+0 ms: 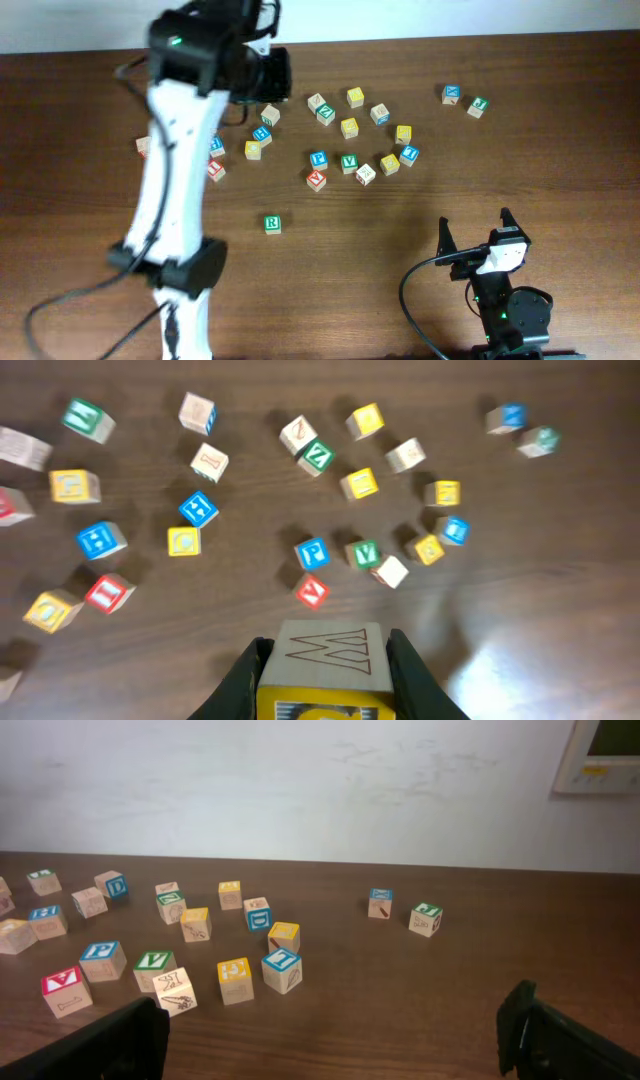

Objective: Spell out RSS
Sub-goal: 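Place the yellow S block right of the R block, open left gripper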

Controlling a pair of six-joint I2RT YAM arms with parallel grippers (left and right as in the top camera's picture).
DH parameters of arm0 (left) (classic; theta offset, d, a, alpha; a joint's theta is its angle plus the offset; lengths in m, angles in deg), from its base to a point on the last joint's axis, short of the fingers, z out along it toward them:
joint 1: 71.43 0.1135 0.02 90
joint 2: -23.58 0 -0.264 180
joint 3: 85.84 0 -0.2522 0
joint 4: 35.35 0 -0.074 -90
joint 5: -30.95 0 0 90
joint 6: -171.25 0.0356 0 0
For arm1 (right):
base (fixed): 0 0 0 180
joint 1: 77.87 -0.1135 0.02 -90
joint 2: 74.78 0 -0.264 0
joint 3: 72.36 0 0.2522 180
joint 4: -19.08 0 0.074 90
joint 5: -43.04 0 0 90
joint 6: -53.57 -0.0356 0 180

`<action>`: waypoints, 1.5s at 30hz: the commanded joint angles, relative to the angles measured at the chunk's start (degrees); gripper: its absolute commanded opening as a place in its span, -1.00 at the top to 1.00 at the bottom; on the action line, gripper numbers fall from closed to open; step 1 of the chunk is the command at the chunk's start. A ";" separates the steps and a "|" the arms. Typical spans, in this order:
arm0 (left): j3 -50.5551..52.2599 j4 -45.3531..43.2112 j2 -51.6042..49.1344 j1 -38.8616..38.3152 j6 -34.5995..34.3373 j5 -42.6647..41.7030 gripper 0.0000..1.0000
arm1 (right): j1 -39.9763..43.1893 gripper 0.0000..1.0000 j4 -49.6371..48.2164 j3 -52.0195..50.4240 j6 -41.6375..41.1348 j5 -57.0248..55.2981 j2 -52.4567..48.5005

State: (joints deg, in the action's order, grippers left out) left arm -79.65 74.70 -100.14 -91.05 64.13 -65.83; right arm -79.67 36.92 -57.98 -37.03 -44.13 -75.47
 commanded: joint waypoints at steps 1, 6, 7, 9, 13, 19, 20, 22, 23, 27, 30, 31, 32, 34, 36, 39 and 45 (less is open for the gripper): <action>15.67 0.44 13.09 0.09 0.07 -0.83 0.60 | 0.28 -0.97 0.28 -0.31 0.17 -0.09 0.33; 41.46 -1.36 21.57 -0.28 -3.80 -0.94 0.60 | 0.28 -0.96 0.28 -0.31 0.17 -0.09 0.33; 46.69 -4.20 21.57 -1.22 -5.46 -0.94 0.60 | 0.28 -0.97 0.26 -0.31 0.17 -0.09 0.33; 56.94 -12.13 21.57 -4.07 -8.22 -0.96 0.59 | 0.28 -0.97 0.28 -0.31 0.17 -0.09 0.33; 74.49 -25.46 21.53 -7.56 -14.32 -0.96 0.59 | 0.28 -0.96 0.28 -0.31 0.15 -0.09 0.33; 88.80 -45.90 21.53 -8.41 -16.79 -0.94 0.60 | 0.28 -0.97 0.28 -0.31 0.15 -0.09 0.33; 89.90 -48.22 21.53 -9.29 -16.76 -0.90 0.58 | 0.28 -0.97 0.28 -0.31 0.17 -0.09 0.33; 90.79 -50.90 21.51 -10.97 -16.83 0.63 0.58 | 0.28 -0.97 0.26 -0.31 0.17 -0.09 0.33; 90.82 -50.99 21.49 -12.22 -17.97 5.49 0.58 | 0.28 -0.97 0.28 -0.31 0.17 -0.09 0.33; 90.82 -50.84 20.20 -15.19 -19.45 13.51 0.57 | 0.28 -0.97 0.28 -0.31 0.17 -0.09 0.33; 90.82 -51.32 16.96 -16.87 -20.68 14.05 0.57 | 0.28 -0.97 0.28 -0.31 0.17 -0.09 0.33; 90.82 -51.71 15.65 -17.33 -21.33 14.71 0.57 | 0.28 -0.96 0.28 -0.31 0.17 -0.09 0.33; 90.82 -51.84 14.53 -17.40 -22.36 15.93 0.57 | 0.28 -0.97 0.28 -0.31 0.17 -0.09 0.33; 90.82 -51.87 13.68 -17.40 -22.38 18.78 0.56 | 0.28 -0.97 0.26 -0.31 0.15 -0.09 0.33; 90.82 -51.91 13.68 -17.38 -22.60 20.61 0.55 | 0.28 -0.97 0.28 -0.31 0.17 -0.09 0.33; 90.82 -51.91 13.68 -17.35 -22.73 20.76 0.53 | 0.28 -0.97 0.28 -0.31 0.17 -0.09 0.33; 90.82 -51.67 13.68 -17.35 -22.75 20.52 0.48 | 0.28 -0.96 0.26 -0.31 0.17 -0.09 0.33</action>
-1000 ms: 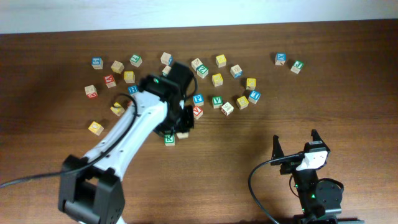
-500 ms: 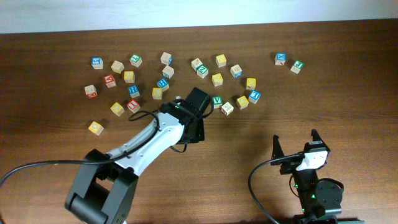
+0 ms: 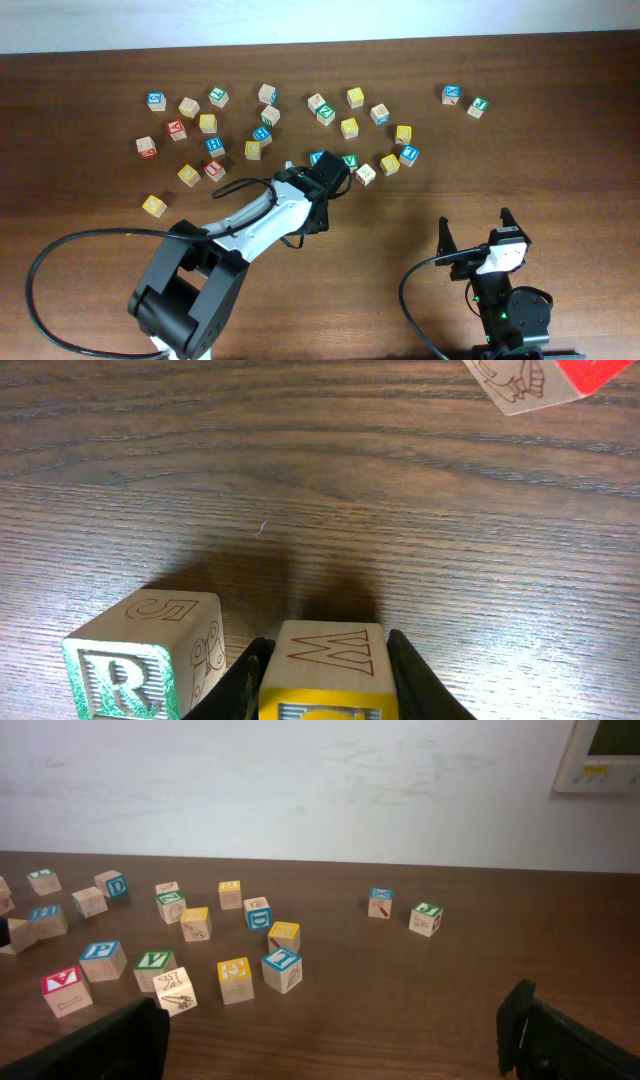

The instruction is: Spell out RSS

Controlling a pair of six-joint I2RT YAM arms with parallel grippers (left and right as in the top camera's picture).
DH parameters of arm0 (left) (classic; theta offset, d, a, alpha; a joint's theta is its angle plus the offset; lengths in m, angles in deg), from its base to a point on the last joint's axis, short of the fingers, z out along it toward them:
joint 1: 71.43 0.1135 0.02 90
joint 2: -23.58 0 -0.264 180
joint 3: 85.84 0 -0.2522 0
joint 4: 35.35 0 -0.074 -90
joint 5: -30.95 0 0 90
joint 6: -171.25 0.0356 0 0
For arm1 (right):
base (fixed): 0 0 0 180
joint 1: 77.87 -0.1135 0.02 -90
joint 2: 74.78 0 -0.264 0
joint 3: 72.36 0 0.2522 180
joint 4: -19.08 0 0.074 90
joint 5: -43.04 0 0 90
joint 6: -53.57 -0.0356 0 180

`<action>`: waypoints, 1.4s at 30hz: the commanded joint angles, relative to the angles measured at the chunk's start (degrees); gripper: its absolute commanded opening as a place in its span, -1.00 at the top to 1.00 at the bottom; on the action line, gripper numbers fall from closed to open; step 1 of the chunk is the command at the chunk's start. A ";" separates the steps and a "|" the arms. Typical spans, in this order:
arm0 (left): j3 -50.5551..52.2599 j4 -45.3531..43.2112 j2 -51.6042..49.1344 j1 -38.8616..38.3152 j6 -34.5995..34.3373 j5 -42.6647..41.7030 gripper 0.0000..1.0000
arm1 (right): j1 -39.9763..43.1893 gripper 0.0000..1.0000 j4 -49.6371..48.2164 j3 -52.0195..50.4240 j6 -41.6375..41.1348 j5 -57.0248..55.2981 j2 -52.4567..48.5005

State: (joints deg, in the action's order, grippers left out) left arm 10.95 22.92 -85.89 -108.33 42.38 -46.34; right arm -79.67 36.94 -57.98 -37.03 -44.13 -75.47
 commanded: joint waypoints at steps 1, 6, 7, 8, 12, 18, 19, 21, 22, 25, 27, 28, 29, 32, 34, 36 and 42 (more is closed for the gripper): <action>0.22 0.13 -0.57 -0.07 -1.01 1.03 0.46 | 0.28 -0.96 0.26 -0.31 0.15 -0.09 0.33; 0.22 0.11 -0.57 -0.07 -1.01 1.03 0.28 | 0.28 -0.97 0.24 -0.31 0.15 -0.09 0.33; 0.22 0.04 -0.57 -0.07 -1.01 1.07 0.28 | 0.28 -0.96 0.26 -0.31 0.15 -0.09 0.33; 0.20 0.04 -0.57 -0.07 -1.01 1.07 0.29 | 0.28 -0.97 0.26 -0.31 0.17 -0.09 0.33; 0.20 0.09 -0.57 -0.07 -1.05 1.05 0.43 | 0.28 -0.96 0.26 -0.31 0.15 -0.09 0.33; 0.20 0.28 -0.57 -0.07 -3.98 1.09 0.41 | 0.28 -0.97 0.26 -0.31 0.15 -0.09 0.33; 0.20 0.26 -0.57 -0.07 -3.98 1.09 0.41 | 0.28 -0.96 0.26 -0.31 0.17 -0.09 0.33; 0.20 0.13 -0.57 -0.04 -3.98 1.25 0.14 | 0.28 -0.96 0.24 -0.31 0.15 -0.09 0.33; -0.07 0.09 -0.57 -0.04 -3.96 1.70 -0.18 | 0.28 -0.96 0.24 -0.31 0.15 -0.09 0.33; -2.56 0.70 -0.50 -0.04 -3.06 1.92 -0.22 | 0.28 -0.97 0.26 -0.31 0.15 -0.09 0.33; -5.20 1.60 -0.50 -0.04 -2.19 2.12 -0.22 | 0.28 -0.96 0.24 -0.31 0.17 -0.09 0.33; -6.25 1.62 -0.50 -0.04 -1.49 2.12 -0.22 | 0.28 -0.97 0.26 -0.31 0.15 -0.09 0.33; -8.02 2.23 -0.48 0.00 -1.36 2.12 -0.22 | 0.28 -0.97 0.26 -0.31 0.17 -0.09 0.33; -17.05 8.35 -0.44 2.40 -1.36 2.12 -0.22 | 0.28 -0.97 0.26 -0.31 0.15 -0.09 0.33; -30.01 16.55 -0.44 7.65 -1.38 2.12 -0.24 | 0.28 -0.96 0.26 -0.31 0.17 -0.09 0.33; -42.84 23.58 -0.44 13.92 -1.38 2.10 -0.47 | 0.28 -0.97 0.26 -0.31 0.17 -0.09 0.33; -50.47 34.40 -0.96 35.15 -1.40 1.97 -0.98 | 0.28 -0.97 0.24 -0.31 0.17 -0.09 0.33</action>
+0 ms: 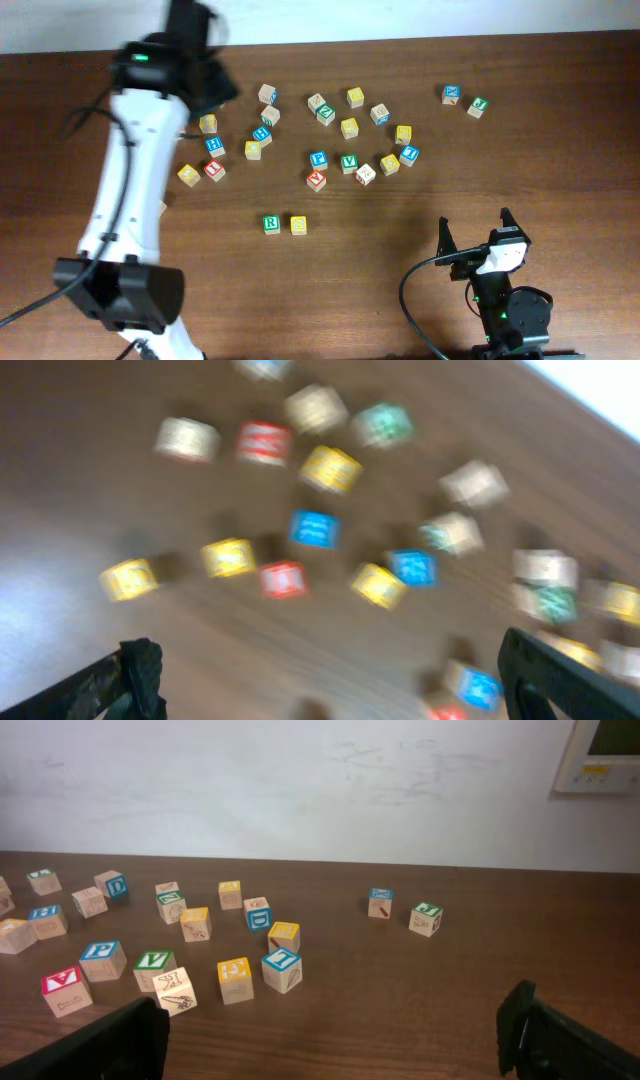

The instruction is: Spell out RSS

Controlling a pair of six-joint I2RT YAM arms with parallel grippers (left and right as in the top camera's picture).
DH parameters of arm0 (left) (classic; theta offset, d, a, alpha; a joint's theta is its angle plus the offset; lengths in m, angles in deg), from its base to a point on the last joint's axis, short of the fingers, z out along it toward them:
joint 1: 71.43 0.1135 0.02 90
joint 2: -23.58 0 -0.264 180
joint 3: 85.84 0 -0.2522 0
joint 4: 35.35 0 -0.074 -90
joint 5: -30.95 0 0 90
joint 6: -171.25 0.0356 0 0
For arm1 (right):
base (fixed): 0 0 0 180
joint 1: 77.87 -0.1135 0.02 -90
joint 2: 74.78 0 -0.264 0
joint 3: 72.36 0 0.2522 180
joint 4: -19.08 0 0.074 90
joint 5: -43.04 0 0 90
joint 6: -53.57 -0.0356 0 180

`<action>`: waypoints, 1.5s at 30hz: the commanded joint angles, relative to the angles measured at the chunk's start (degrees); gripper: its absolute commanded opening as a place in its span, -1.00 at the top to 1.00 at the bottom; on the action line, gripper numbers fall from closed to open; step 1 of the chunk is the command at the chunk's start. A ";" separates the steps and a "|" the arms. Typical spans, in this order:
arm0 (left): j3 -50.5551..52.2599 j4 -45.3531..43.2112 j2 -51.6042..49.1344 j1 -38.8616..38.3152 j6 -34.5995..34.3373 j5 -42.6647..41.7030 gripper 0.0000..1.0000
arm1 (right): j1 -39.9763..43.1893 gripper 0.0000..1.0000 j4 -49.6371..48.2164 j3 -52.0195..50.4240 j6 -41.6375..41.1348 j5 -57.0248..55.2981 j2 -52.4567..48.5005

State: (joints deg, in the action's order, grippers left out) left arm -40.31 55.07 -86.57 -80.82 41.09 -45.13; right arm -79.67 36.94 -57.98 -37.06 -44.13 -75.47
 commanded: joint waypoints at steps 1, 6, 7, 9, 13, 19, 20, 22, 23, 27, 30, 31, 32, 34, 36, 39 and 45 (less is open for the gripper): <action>2.25 3.43 -0.98 11.85 -0.11 0.70 -0.98 | 0.28 -0.96 0.26 -0.31 0.20 -0.09 0.33; 9.94 6.34 -4.61 20.44 0.55 -6.49 -0.98 | 0.28 -0.97 0.26 -0.31 0.17 -0.09 0.33; 11.82 3.23 -4.61 20.39 5.75 -9.31 -0.98 | 0.28 -0.97 0.24 -0.31 0.20 -0.09 0.33; 13.88 -2.14 -4.61 19.47 15.69 -17.03 -0.98 | 0.28 -0.97 0.24 -0.31 0.17 -0.09 0.33; 14.25 -14.25 -4.94 17.22 17.51 -23.17 -0.98 | 0.28 -0.97 0.26 -0.31 0.17 -0.09 0.33; 14.40 -35.15 -6.99 8.02 27.36 -20.39 -0.98 | 0.28 -0.97 0.24 -0.31 0.20 -0.09 0.33; 14.40 -36.52 -7.37 6.43 29.55 -20.37 -0.98 | 0.28 -0.97 0.26 -0.31 0.20 -0.09 0.33; 14.40 -39.78 -8.09 1.49 32.35 -20.31 -0.98 | 0.28 -0.97 0.26 -0.31 0.17 -0.09 0.33; 14.40 -40.98 -8.20 -1.09 33.44 -19.96 -0.98 | 0.28 -0.97 0.24 -0.31 0.20 -0.09 0.33; 14.45 -40.35 -8.17 -7.76 33.35 -4.00 -0.98 | 0.28 -0.97 0.24 -0.31 0.17 -0.09 0.33; 14.45 -29.97 -8.11 -0.63 23.45 -3.15 -0.98 | 0.28 -0.97 0.26 -0.31 0.20 -0.09 0.33; 14.45 -26.53 -8.13 2.67 18.01 -3.17 -0.98 | 0.28 -0.97 0.26 -0.31 0.20 -0.09 0.33; 14.45 -24.00 -8.11 5.64 14.60 -4.07 -0.98 | 0.28 -0.96 0.24 -0.31 0.20 -0.09 0.33; 14.45 -18.40 -8.13 13.27 13.84 -10.58 -0.98 | 0.28 -0.97 0.26 -0.31 0.17 -0.09 0.33; 14.45 -14.16 -8.13 17.31 13.84 -13.51 -0.98 | 0.33 -0.96 -0.33 -0.31 1.01 -1.22 0.33; 14.60 -9.01 -8.13 21.51 13.90 -14.14 -0.98 | 0.31 -0.97 -4.76 -0.31 -13.60 21.35 0.33; 14.62 -7.17 -8.13 22.56 13.88 -14.16 -0.98 | 0.33 -0.97 -31.17 2.03 -22.40 26.29 0.24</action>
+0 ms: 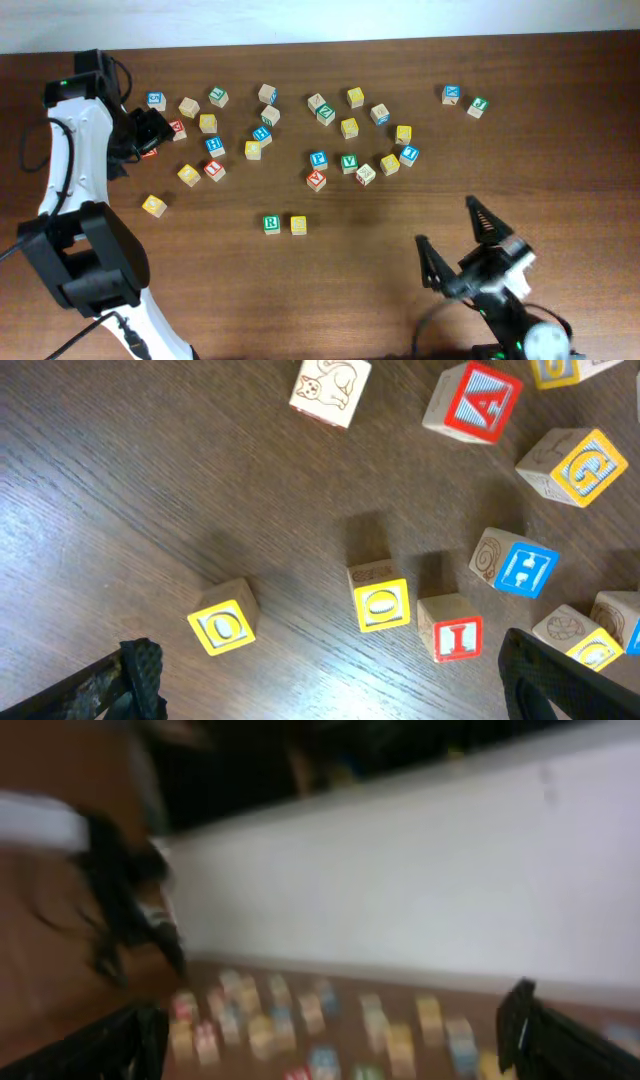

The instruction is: Spell out RSS

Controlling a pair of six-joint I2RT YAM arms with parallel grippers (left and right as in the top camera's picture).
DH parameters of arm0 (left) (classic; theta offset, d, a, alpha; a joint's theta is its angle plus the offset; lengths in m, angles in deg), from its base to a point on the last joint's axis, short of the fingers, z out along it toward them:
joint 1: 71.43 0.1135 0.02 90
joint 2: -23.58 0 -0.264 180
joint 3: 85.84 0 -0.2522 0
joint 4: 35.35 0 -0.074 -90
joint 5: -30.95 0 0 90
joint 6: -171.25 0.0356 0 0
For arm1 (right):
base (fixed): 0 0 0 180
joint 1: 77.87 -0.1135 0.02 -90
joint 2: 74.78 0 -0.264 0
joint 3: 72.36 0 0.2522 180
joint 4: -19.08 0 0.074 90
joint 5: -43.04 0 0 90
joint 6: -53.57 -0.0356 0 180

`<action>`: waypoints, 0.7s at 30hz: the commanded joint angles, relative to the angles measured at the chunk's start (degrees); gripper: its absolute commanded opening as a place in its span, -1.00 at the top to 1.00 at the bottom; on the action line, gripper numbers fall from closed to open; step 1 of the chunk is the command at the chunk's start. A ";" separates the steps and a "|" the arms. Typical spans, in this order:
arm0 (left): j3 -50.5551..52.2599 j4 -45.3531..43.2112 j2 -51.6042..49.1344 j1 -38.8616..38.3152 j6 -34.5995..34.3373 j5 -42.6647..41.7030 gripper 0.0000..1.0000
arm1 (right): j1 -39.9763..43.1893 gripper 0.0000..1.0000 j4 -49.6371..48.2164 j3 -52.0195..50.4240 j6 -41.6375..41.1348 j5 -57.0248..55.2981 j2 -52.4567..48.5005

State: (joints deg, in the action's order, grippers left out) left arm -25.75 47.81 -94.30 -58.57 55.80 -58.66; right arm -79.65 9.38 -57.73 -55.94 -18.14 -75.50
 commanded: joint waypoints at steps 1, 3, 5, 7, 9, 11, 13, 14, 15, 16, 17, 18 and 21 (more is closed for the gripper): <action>0.04 0.09 -0.39 0.33 -0.83 -0.63 -0.98 | 0.31 -0.97 -1.46 6.16 -3.19 -3.72 -0.63; 0.04 0.09 -0.39 0.33 -0.83 -0.63 -0.98 | 0.31 -0.97 6.64 17.22 1.92 -4.63 -7.28; 0.04 0.09 -0.39 0.33 -0.83 -0.63 -0.98 | 0.31 -0.96 19.58 31.65 6.29 -2.47 -20.46; 0.04 0.09 -0.39 0.33 -0.83 -0.63 -0.98 | 0.24 -0.96 35.50 47.50 6.69 0.55 -36.15; 0.04 0.09 -0.39 0.33 -0.83 -0.63 -0.98 | 0.24 -0.96 55.58 66.90 6.67 1.27 -55.30; 0.04 0.09 -0.39 0.33 -0.83 -0.63 -0.98 | 0.24 -0.96 67.17 80.56 6.60 9.49 -68.54; 0.04 0.09 -0.39 0.33 -0.83 -0.63 -0.98 | 0.26 -0.96 68.17 88.04 6.54 25.42 -77.18; 0.04 0.09 -0.39 0.33 -0.83 -0.63 -0.98 | 0.24 -0.97 64.81 90.31 4.28 38.69 -81.90; 0.04 0.09 -0.39 0.33 -0.83 -0.63 -0.98 | -0.07 -0.97 57.77 90.49 -0.61 45.66 -85.07; 0.07 0.09 -0.39 0.33 -0.83 -0.63 -0.98 | -0.90 -0.97 53.16 90.49 -7.08 46.01 -87.43; 0.04 0.09 -0.39 0.33 -0.83 -0.63 -0.98 | -2.78 -0.96 51.54 90.49 -12.31 41.16 -89.81; 0.04 0.09 -0.39 0.33 -0.83 -0.63 -0.98 | -4.85 -0.96 52.63 90.49 -15.37 34.42 -91.19; 0.04 0.09 -0.39 0.33 -0.83 -0.63 -0.98 | -14.01 -0.96 60.85 90.51 -21.40 0.17 -92.65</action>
State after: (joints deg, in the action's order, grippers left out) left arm -25.64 47.88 -94.30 -58.54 55.60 -59.30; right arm -87.69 66.80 32.10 -69.91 7.50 -167.91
